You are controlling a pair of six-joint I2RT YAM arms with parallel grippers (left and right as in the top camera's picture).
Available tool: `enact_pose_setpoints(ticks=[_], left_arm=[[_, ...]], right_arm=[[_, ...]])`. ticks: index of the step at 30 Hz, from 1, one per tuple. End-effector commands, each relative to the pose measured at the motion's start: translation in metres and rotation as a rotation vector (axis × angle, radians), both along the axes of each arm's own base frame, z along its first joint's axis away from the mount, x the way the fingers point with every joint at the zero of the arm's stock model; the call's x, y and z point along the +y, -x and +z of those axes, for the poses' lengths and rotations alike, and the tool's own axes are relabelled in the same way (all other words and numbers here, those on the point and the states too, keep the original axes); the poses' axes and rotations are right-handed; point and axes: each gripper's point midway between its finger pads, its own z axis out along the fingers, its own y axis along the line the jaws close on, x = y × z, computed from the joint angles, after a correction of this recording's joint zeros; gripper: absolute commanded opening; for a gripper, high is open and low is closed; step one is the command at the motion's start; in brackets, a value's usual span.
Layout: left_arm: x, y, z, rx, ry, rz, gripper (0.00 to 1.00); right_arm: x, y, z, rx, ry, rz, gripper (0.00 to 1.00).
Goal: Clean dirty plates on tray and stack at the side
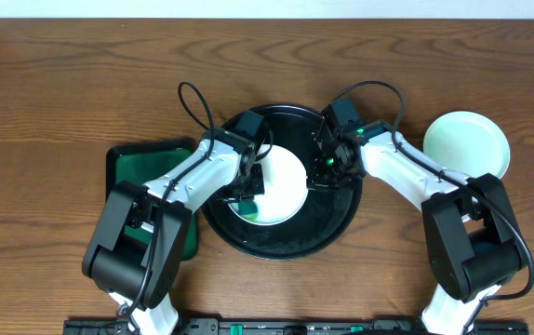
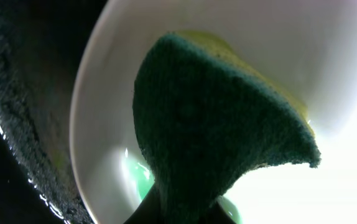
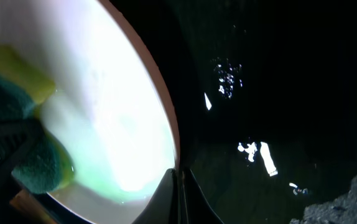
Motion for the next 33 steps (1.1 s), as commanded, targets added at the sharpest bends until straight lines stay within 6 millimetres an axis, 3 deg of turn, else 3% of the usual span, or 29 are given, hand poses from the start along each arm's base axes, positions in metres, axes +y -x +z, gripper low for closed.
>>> enact_pose_setpoints(ticks=[1,4,11,19,26,33], left_arm=[[0.05,0.003,-0.031,0.014,-0.212,-0.033,0.07],[0.016,-0.008,-0.032,-0.008,-0.036,-0.082,0.07],[-0.038,-0.025,-0.017,-0.045,0.241,-0.153,0.07],[-0.095,-0.003,0.003,0.002,0.519,-0.304,0.07],[-0.118,0.011,0.005,0.013,0.545,-0.358,0.07],[-0.115,-0.025,0.008,-0.105,0.54,-0.283,0.07]], right_arm=[[-0.017,-0.006,-0.008,-0.005,0.071,-0.045,0.01],[-0.019,-0.006,-0.008,-0.002,0.073,-0.048,0.01],[-0.02,-0.004,-0.008,0.006,0.08,-0.048,0.01],[-0.021,-0.003,-0.008,0.01,0.081,-0.048,0.01],[-0.021,-0.001,-0.009,0.02,0.085,-0.047,0.01],[-0.022,0.001,-0.009,0.028,0.086,-0.047,0.01]])
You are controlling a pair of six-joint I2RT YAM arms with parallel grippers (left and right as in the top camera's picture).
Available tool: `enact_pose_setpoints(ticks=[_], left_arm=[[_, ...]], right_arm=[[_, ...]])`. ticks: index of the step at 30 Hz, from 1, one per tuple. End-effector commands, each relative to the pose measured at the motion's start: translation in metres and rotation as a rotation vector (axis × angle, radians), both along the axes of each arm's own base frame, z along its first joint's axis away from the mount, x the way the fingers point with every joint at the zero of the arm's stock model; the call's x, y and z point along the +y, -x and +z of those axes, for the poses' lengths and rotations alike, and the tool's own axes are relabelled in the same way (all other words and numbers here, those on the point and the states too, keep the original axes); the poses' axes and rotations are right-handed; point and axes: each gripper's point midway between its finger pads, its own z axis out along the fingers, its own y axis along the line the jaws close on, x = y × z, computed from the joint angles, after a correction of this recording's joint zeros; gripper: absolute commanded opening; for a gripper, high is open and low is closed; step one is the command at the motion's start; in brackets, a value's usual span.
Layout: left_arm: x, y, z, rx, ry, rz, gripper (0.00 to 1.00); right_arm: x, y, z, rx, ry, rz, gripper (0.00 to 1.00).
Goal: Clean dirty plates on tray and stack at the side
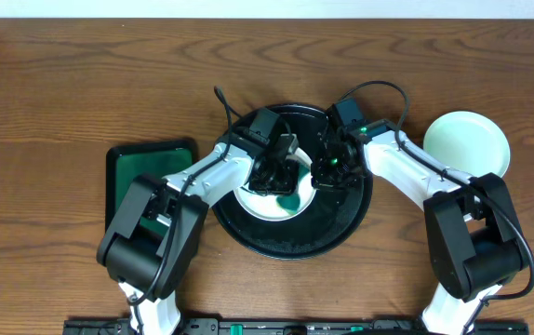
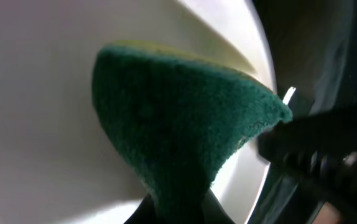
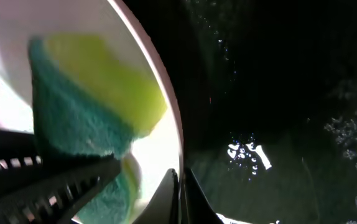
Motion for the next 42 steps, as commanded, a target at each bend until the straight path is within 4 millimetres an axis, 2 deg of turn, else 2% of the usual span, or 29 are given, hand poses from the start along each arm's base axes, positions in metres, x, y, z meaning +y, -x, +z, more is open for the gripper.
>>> enact_pose_setpoints(ticks=[1,5,8,15,17,20,23,28,29,33,37,42], left_arm=[[0.007,-0.017,-0.004,-0.019,-0.005,0.069,0.07],[0.039,-0.043,-0.012,-0.101,-0.133,0.164,0.07],[0.069,-0.049,-0.019,-0.107,-0.243,0.222,0.07],[0.137,-0.019,-0.033,0.037,-0.502,0.326,0.07],[0.149,-0.01,-0.033,0.064,-0.562,0.326,0.07],[0.156,0.004,-0.033,0.117,-0.597,0.312,0.07],[0.142,0.02,-0.032,0.179,-0.54,0.238,0.07],[0.088,0.042,-0.027,0.213,-0.356,0.049,0.07],[0.083,0.044,-0.026,0.211,-0.341,0.036,0.07],[0.037,0.052,-0.021,0.177,-0.221,-0.06,0.07],[0.002,0.054,-0.015,0.137,-0.121,-0.103,0.07],[-0.011,0.04,-0.012,0.098,-0.074,-0.056,0.07]], right_arm=[[-0.009,0.002,-0.005,0.018,0.038,-0.02,0.01],[-0.009,0.004,-0.005,0.027,0.041,-0.02,0.01],[-0.01,0.004,-0.006,0.03,0.043,-0.02,0.01],[-0.01,0.005,-0.006,0.03,0.043,-0.021,0.01],[-0.01,0.005,-0.006,0.03,0.044,-0.02,0.01],[-0.01,0.005,-0.006,0.032,0.044,-0.02,0.01],[-0.01,0.005,-0.006,0.03,0.044,-0.02,0.01],[-0.01,0.004,-0.005,0.029,0.043,-0.02,0.01],[-0.01,0.004,-0.005,0.029,0.043,-0.02,0.01],[-0.01,0.004,-0.005,0.029,0.043,-0.02,0.01],[-0.01,0.005,-0.006,0.032,0.044,-0.02,0.01],[-0.01,0.005,-0.006,0.034,0.045,-0.02,0.01]])
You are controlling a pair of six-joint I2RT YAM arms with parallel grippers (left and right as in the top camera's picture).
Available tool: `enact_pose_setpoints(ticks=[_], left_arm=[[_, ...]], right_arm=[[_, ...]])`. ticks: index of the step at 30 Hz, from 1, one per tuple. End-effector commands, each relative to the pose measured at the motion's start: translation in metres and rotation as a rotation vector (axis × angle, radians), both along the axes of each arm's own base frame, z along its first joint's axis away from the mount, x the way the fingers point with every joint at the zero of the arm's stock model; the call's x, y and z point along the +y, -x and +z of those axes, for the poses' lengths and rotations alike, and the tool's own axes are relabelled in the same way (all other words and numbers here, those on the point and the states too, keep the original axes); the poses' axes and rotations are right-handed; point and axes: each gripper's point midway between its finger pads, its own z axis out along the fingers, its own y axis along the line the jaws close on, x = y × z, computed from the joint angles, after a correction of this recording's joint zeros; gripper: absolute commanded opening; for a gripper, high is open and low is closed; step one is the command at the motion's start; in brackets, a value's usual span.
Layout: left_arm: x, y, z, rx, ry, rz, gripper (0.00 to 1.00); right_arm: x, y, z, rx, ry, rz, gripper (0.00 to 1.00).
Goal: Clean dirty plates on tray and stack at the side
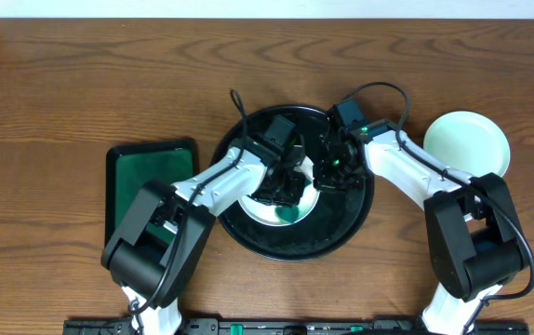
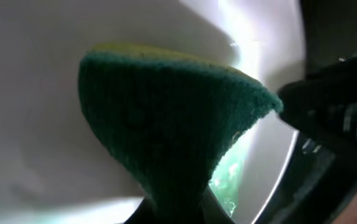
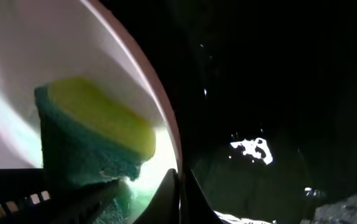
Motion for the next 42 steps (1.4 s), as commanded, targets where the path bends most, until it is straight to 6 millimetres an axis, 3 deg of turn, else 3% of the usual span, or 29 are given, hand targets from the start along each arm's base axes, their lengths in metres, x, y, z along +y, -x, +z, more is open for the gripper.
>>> enact_pose_setpoints(ticks=[1,7,11,14,19,24,26,29,38,42], left_arm=[[-0.011,0.007,-0.007,0.064,0.062,0.033,0.07],[-0.003,-0.036,-0.006,-0.038,0.057,0.199,0.07],[0.025,-0.068,-0.009,-0.117,-0.021,0.346,0.07],[0.057,-0.078,-0.015,-0.143,-0.121,0.418,0.07],[0.126,-0.059,-0.027,-0.073,-0.374,0.5,0.07],[0.154,-0.025,-0.029,0.06,-0.477,0.451,0.07],[0.147,-0.014,-0.029,0.102,-0.446,0.379,0.07],[0.121,-0.003,-0.028,0.153,-0.335,0.3,0.07],[0.019,0.009,-0.01,0.175,0.013,0.155,0.07],[-0.004,0.012,-0.004,0.18,0.083,0.137,0.07]], right_arm=[[-0.005,0.001,-0.004,0.015,0.021,-0.015,0.01],[-0.005,0.003,-0.004,0.024,0.025,-0.015,0.01],[-0.007,0.007,-0.004,0.041,0.032,-0.015,0.01],[-0.008,0.009,-0.005,0.048,0.036,-0.015,0.01],[-0.008,0.008,-0.005,0.044,0.034,-0.015,0.01],[-0.007,0.007,-0.004,0.037,0.032,-0.016,0.01],[-0.007,0.007,-0.004,0.038,0.031,-0.016,0.01],[-0.007,0.007,-0.004,0.037,0.031,-0.016,0.01],[-0.007,0.006,-0.004,0.036,0.031,-0.016,0.01],[-0.007,0.006,-0.004,0.036,0.031,-0.016,0.01]])
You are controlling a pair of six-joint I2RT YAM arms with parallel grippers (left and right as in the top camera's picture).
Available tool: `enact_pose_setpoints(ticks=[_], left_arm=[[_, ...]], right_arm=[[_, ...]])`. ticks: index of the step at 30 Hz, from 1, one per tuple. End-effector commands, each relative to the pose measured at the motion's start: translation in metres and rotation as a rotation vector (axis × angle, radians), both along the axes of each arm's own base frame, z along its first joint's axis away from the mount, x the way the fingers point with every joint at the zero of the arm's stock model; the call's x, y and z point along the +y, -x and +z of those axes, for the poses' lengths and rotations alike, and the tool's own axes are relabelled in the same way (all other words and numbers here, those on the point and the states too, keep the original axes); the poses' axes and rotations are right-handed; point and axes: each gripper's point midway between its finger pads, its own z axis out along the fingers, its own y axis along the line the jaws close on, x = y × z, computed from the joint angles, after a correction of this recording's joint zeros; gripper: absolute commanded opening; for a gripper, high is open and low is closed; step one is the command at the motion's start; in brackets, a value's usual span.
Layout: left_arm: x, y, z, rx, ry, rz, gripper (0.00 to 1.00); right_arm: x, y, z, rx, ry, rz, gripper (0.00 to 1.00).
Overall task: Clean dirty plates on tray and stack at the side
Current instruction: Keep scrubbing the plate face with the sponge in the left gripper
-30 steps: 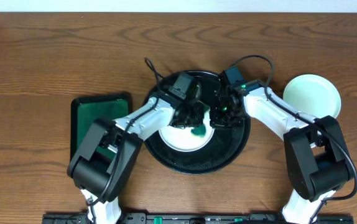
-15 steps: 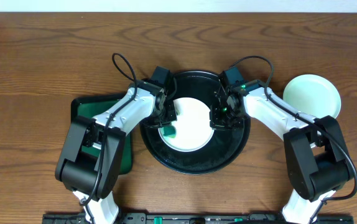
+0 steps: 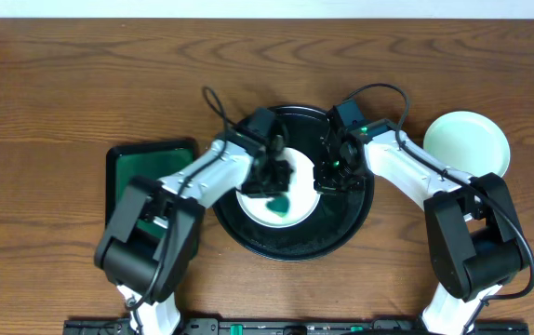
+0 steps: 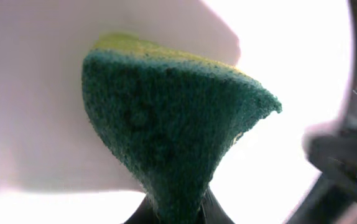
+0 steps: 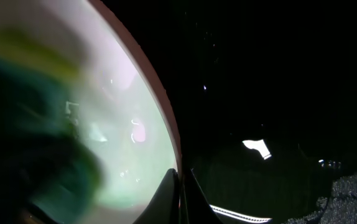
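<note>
A white plate (image 3: 290, 191) lies in the round black tray (image 3: 341, 228) at the table's middle. My left gripper (image 3: 276, 179) is shut on a green and yellow sponge (image 4: 166, 118), which presses against the plate's inside (image 4: 35, 93). On the plate's right rim (image 5: 160, 118) my right gripper (image 5: 180, 186) is shut, one finger on each side. The sponge shows as a green blur (image 5: 29, 124) in the right wrist view. A second white plate (image 3: 467, 144) rests on the table at the right.
A green rectangular tray (image 3: 141, 172) sits left of the black tray. Water glints on the black tray's floor (image 5: 256, 148). Brown wooden table (image 3: 81, 84) surrounds everything.
My left gripper and the sponge have moved left and a little farther back on the plate, away from my right gripper. The right gripper still holds the rim.
The sponge was at the plate's left side while my right gripper pinched the right rim. Then the sponge stood near the right rim beside my right gripper, and stayed there a moment later. Now it is back toward the plate's left, with the rim still held.
</note>
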Motion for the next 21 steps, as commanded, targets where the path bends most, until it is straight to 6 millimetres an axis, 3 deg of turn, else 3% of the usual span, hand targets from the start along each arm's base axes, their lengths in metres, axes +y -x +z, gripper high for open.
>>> enact_pose_setpoints(ticks=[1,8,12,16,21], left_arm=[[-0.026,0.028,-0.003,0.113,0.112,-0.04,0.07],[-0.044,0.021,0.008,0.109,0.217,-0.027,0.07],[-0.037,0.012,0.006,0.078,0.204,-0.019,0.07],[-0.007,-0.001,-0.002,0.069,0.112,0.053,0.07],[0.049,-0.009,-0.01,0.069,-0.056,0.133,0.07]], right_arm=[[-0.005,0.001,-0.004,0.014,0.024,-0.016,0.01],[-0.006,0.001,-0.004,0.015,0.024,-0.015,0.01],[-0.005,0.002,-0.004,0.013,0.016,-0.001,0.01],[-0.004,0.003,-0.003,0.017,0.014,0.005,0.01],[-0.002,0.005,-0.002,0.02,-0.004,0.021,0.01]])
